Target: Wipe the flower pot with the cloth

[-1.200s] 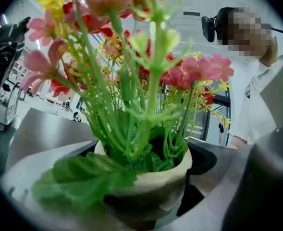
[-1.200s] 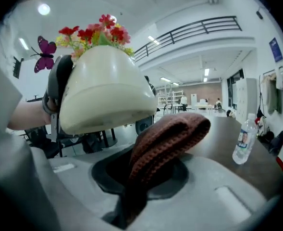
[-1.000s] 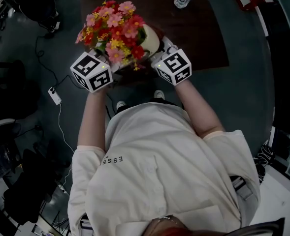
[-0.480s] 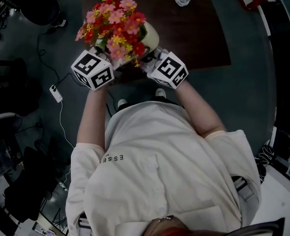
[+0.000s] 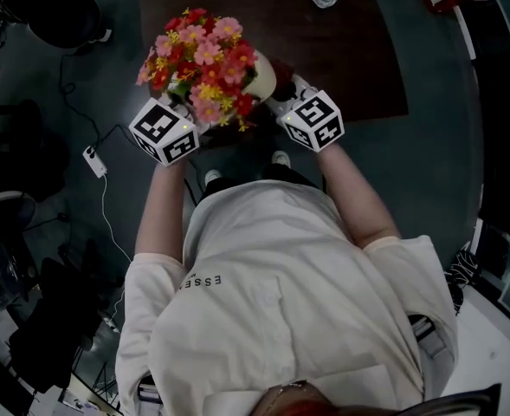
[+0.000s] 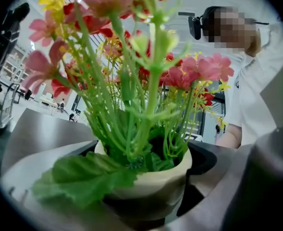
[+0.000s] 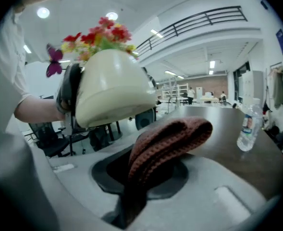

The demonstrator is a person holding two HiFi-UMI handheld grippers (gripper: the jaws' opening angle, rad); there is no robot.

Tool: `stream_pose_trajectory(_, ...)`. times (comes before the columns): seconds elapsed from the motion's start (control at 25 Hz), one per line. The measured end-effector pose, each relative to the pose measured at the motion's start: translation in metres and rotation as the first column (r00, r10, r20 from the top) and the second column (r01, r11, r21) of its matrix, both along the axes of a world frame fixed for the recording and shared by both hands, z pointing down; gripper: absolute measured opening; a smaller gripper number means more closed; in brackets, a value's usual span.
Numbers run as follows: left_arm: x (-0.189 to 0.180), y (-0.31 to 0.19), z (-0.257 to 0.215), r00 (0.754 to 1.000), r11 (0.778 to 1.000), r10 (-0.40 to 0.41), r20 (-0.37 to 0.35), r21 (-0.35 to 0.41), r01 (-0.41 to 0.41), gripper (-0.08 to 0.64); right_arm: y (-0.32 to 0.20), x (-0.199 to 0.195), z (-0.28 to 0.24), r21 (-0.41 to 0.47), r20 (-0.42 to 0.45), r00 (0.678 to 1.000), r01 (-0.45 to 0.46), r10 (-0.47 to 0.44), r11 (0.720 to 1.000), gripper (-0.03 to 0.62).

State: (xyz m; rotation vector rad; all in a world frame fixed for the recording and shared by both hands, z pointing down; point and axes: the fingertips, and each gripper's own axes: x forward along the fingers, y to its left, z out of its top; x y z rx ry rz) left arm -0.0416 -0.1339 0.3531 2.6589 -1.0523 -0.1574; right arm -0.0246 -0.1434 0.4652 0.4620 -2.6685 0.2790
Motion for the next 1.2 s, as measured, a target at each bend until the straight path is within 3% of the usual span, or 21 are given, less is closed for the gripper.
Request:
stream_pose_trajectory(0.12,0.000,0.005,0.035,0.997,1.000,0.022,0.079,0.005,-0.023,0.565,-0.024,0.031,0.017,-0.048,-0.039,0.990,-0.141,0.139,0.989,0.044)
stream_pose_trajectory(0.28,-0.001,0.006,0.086,0.989,0.999,0.047,0.142,-0.009,-0.046,0.565,-0.039,0.057,0.033,-0.063,-0.067,0.973,-0.224,0.220,0.972,0.044)
stream_pose_trajectory(0.6,0.011,-0.002,0.165,0.957,0.989,0.134,0.259,-0.101,-0.111,0.563,-0.050,0.075,0.063,-0.074,-0.080,0.967,-0.248,0.242,0.966,0.044)
stream_pose_trajectory(0.8,0.011,-0.002,0.203,0.913,0.980,0.179,0.367,-0.147,-0.133,0.565,-0.052,0.072,0.070,-0.076,-0.080,0.968,-0.242,0.236,0.967,0.044)
stream_pose_trajectory(1.08,0.010,-0.001,0.210,0.921,0.986,0.148,0.361,-0.131,-0.107,0.566,-0.045,0.068,0.063,-0.071,-0.059,0.973,-0.225,0.222,0.972,0.044)
stream_pose_trajectory(1.2,0.004,-0.002,0.212,0.913,0.986,0.129,0.388,-0.146,-0.077,0.594,-0.042,0.066,0.063,-0.071,-0.065,0.972,-0.231,0.226,0.970,0.044)
